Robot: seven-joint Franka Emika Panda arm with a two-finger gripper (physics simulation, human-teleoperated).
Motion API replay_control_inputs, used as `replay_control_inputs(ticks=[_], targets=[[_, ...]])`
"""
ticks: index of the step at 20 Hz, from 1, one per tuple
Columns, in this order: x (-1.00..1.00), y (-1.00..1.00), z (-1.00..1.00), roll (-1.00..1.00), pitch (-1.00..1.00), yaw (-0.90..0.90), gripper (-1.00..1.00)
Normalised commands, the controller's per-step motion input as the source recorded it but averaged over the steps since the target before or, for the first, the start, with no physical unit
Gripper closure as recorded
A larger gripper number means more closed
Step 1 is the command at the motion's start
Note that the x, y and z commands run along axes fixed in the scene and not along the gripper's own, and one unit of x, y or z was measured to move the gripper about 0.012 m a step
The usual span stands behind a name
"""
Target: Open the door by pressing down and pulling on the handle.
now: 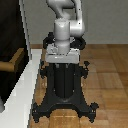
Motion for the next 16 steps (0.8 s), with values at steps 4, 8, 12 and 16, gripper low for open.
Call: replay_control_inputs(ticks=[4,8,12,16], targets=[[0.0,0.0,0.0,0.0,0.0,0.0,-1.0],[0.0,0.0,0.5,0.0,0.0,0.0,-1.0],[0.0,0.0,0.75,0.0,0.0,0.0,-1.0],[0.0,0.0,0.75,0.0,0.0,0.0,-1.0]])
